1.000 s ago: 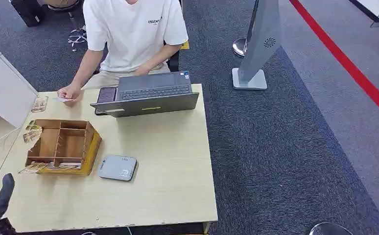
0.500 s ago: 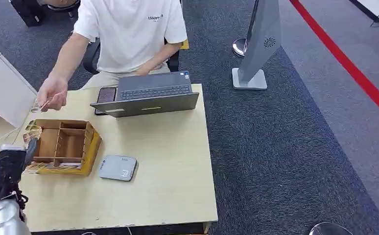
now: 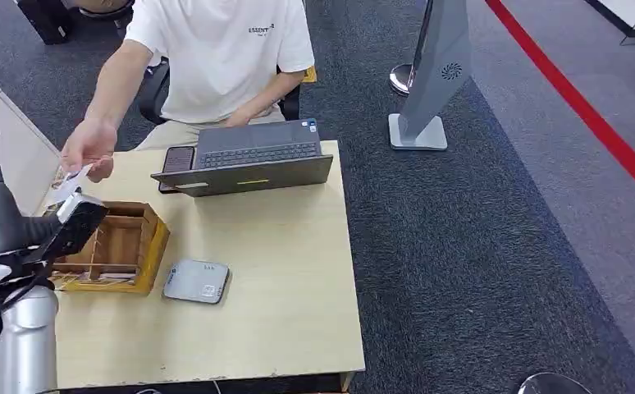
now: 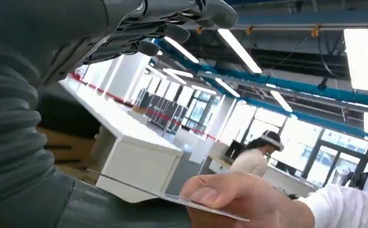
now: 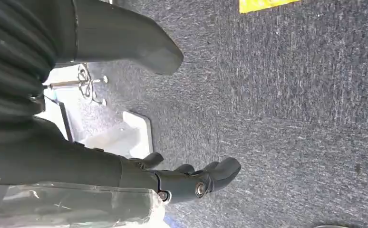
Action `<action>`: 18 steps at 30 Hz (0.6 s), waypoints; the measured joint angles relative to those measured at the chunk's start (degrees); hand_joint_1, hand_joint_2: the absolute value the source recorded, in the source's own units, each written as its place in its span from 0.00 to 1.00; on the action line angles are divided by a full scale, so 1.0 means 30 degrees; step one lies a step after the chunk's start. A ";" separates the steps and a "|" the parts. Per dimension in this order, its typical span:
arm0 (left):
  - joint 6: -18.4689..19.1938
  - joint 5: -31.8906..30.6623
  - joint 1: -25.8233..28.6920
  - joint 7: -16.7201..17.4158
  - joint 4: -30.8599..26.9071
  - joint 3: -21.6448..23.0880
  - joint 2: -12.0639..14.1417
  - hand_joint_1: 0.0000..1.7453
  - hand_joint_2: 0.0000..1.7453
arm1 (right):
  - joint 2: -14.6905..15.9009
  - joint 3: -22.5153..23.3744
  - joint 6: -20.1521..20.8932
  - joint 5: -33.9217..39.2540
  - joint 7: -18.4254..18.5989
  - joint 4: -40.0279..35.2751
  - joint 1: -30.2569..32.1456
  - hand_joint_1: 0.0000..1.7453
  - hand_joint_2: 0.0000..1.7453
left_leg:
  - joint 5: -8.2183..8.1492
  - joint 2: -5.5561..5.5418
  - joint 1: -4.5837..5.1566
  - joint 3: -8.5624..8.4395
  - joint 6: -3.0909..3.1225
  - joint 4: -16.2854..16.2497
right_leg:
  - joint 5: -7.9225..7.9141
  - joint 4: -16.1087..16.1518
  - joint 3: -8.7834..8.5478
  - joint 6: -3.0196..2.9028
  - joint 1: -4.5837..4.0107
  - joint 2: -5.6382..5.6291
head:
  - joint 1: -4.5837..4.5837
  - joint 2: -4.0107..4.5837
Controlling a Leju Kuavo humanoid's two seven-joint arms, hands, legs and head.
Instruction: Pass the card to the sensor for recognition and then transmit it.
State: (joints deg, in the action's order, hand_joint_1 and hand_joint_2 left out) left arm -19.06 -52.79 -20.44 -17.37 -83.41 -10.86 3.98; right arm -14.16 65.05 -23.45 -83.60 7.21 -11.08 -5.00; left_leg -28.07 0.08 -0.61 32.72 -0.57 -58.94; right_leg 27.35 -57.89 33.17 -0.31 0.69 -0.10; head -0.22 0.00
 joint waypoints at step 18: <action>-0.5769 -0.5827 -0.2797 0.2811 0.1755 0.6169 0.1639 1.00 1.00 | 0.0051 -0.0765 0.0219 -0.0204 0.0888 0.0000 0.0000 0.00 1.00 | 0.0002 0.0004 0.0001 0.0012 0.0001 -0.0006 | -0.0008 -0.0001 0.0008 -0.0002 0.0001 -0.0007 | 0.0000 0.0000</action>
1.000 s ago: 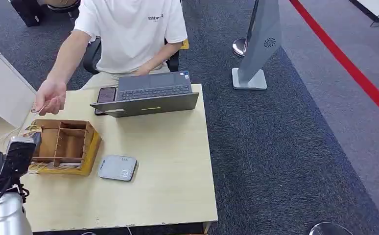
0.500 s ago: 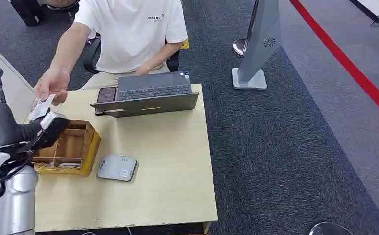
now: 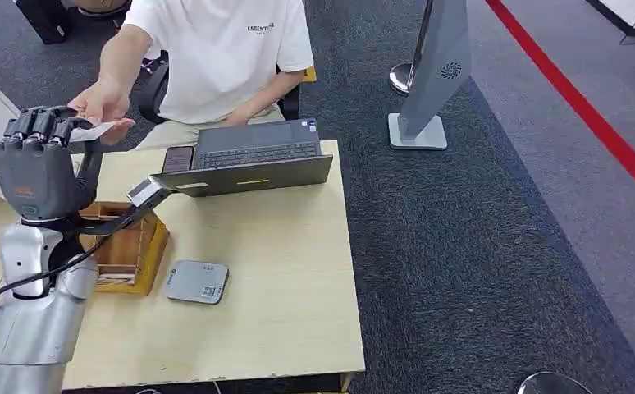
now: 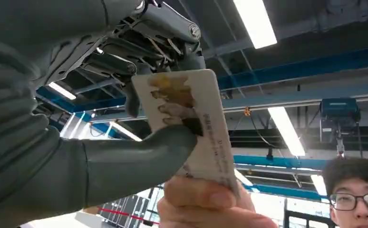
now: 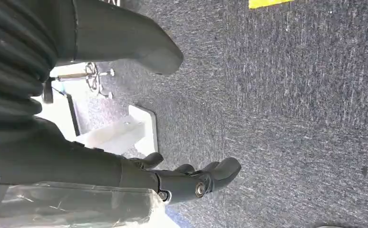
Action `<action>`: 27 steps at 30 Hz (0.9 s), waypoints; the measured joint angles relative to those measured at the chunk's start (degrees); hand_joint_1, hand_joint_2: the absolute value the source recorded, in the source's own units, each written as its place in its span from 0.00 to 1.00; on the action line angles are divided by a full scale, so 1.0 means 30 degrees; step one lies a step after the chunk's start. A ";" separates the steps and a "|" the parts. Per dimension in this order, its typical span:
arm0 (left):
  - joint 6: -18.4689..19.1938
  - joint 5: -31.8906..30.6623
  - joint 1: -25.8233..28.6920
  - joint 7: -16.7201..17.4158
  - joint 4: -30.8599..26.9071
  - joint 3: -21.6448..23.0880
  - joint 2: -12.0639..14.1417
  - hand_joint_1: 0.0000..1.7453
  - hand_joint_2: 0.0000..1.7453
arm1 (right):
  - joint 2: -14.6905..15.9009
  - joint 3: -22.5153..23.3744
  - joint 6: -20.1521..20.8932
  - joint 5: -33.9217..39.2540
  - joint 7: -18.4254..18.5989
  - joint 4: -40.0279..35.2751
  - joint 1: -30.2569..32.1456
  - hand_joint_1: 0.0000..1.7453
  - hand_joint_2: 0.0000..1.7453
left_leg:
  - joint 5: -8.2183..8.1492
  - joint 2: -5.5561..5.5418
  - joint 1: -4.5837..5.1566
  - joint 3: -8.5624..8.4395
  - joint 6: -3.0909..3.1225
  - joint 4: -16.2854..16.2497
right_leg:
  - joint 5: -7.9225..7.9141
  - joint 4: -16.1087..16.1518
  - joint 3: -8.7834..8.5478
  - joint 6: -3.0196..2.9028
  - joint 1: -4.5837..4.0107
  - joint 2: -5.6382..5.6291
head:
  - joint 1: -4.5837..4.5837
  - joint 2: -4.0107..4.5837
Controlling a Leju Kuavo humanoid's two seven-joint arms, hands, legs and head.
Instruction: Pass the card to the sensor for recognition and then transmit it.
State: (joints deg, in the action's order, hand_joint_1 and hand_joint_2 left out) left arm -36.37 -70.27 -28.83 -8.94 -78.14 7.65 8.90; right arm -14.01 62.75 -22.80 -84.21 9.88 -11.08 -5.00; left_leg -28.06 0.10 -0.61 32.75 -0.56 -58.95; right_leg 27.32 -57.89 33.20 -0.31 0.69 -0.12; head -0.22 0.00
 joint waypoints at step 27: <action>-0.0372 0.0292 -0.0266 -0.0058 0.1144 0.1677 -0.0700 1.00 1.00 | 0.0007 -0.0044 -0.0058 0.0626 0.0321 0.0000 0.0000 0.00 1.00 | 0.0007 -0.0001 0.0003 0.0004 0.0008 0.0000 | -0.0003 -0.0001 -0.0002 -0.0002 0.0003 0.0003 | 0.0000 0.0000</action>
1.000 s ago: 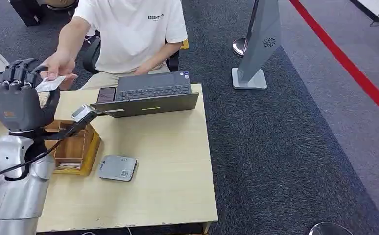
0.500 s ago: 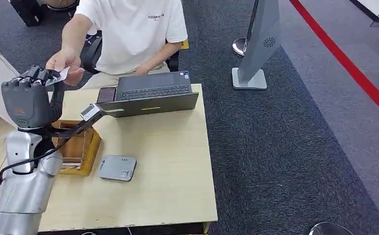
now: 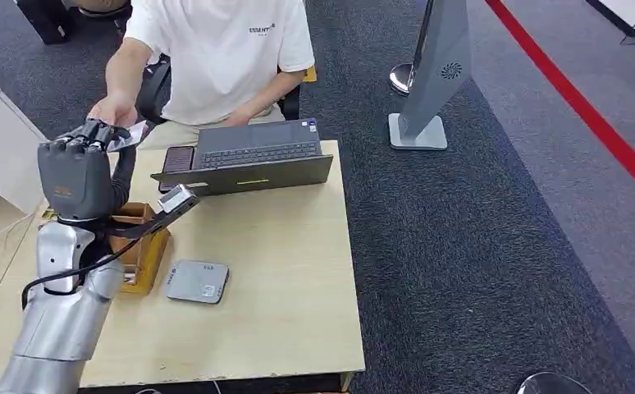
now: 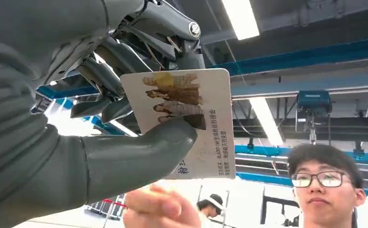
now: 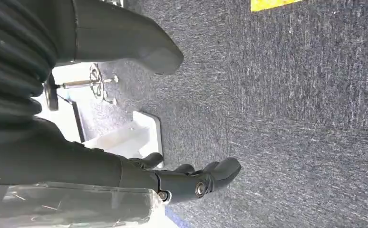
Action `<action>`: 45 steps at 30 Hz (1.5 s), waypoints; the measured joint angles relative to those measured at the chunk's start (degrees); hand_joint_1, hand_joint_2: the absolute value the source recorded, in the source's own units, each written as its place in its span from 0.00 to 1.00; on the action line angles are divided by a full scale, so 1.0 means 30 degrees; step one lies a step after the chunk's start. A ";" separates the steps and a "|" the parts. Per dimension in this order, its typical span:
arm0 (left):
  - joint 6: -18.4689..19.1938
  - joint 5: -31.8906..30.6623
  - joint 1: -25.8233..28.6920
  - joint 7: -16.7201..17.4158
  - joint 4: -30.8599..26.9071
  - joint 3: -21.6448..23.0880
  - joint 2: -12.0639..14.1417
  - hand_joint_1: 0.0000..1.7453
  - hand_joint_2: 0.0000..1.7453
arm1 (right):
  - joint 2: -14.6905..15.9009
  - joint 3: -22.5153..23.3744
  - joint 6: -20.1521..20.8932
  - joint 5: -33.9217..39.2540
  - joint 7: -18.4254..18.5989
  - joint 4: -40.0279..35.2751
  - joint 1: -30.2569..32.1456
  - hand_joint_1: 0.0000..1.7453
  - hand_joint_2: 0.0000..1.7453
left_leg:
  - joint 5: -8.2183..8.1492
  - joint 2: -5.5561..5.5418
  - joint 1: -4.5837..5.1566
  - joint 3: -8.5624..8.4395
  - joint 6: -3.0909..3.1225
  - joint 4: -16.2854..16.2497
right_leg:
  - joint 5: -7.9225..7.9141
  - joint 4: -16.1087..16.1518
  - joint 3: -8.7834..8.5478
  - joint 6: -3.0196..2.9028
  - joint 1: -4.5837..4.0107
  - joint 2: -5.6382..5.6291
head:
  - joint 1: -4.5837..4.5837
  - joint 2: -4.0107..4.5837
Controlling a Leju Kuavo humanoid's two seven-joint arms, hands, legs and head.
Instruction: Pass the card to the sensor for recognition and then transmit it.
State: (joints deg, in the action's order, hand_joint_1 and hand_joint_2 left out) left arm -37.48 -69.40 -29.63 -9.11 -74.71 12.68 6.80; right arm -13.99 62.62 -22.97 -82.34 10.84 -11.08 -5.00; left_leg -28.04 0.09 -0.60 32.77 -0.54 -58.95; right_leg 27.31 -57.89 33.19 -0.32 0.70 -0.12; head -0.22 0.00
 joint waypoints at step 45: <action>-0.0656 0.0386 0.6121 -0.1296 0.2487 -0.0525 -0.1559 1.00 1.00 | 0.0007 0.0000 -0.0306 0.0845 0.0510 0.0015 0.0012 0.00 1.00 | 0.0004 -0.0005 -0.0005 0.0002 -0.0001 0.0003 | 0.0001 -0.0013 0.0001 -0.0001 -0.0003 0.0005 | 0.0000 0.0000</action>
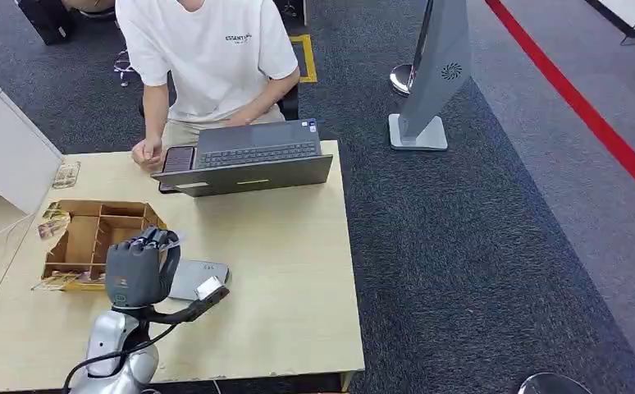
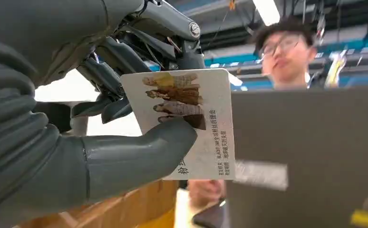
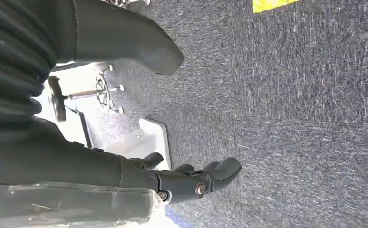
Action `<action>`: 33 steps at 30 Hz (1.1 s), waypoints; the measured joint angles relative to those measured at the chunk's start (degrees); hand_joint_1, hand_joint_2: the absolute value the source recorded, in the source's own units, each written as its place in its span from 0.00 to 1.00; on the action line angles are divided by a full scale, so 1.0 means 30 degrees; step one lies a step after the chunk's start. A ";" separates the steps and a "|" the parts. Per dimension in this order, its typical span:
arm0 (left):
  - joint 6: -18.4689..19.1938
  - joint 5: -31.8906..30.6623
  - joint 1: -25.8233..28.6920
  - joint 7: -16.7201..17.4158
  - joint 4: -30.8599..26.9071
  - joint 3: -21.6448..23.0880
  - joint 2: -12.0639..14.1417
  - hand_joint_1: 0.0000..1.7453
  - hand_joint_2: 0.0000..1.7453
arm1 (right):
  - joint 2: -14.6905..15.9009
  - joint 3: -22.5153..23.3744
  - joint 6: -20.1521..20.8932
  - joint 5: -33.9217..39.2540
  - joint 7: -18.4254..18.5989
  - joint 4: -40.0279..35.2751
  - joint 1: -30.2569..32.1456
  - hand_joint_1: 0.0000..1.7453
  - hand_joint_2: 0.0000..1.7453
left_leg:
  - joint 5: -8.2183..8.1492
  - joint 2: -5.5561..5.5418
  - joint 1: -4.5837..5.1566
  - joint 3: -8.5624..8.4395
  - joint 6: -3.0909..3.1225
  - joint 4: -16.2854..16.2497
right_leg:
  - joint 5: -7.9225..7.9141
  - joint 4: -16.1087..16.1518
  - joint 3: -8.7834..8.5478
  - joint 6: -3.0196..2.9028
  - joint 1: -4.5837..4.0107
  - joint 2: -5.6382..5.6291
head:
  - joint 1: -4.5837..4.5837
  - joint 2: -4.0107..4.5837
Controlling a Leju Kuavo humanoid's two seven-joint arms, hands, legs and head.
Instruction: Pass the card to the sensor for recognition and then transmit it.
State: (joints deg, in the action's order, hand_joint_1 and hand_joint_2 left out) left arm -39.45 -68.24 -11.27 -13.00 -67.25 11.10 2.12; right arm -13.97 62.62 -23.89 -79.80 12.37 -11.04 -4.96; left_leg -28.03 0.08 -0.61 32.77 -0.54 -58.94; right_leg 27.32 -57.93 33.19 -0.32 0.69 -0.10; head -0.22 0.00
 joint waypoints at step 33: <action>0.0518 0.0139 -0.0880 0.0874 0.4719 -0.0211 0.0211 1.00 1.00 | 0.0044 -0.0022 0.0270 -0.0058 0.0007 0.0000 0.0000 0.00 1.00 | -0.0003 -0.0004 0.0002 0.0008 0.0002 0.0000 | 0.0001 0.0003 0.0002 0.0002 0.0001 0.0004 | 0.0000 0.0000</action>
State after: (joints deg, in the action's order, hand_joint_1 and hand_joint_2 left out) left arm -37.90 -67.82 -13.91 -10.38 -53.09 10.47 2.75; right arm -13.84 62.55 -23.08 -79.97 12.39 -11.04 -4.96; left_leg -28.04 0.07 -0.61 32.80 -0.54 -58.94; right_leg 27.32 -57.92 33.20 -0.32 0.69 -0.09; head -0.22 0.00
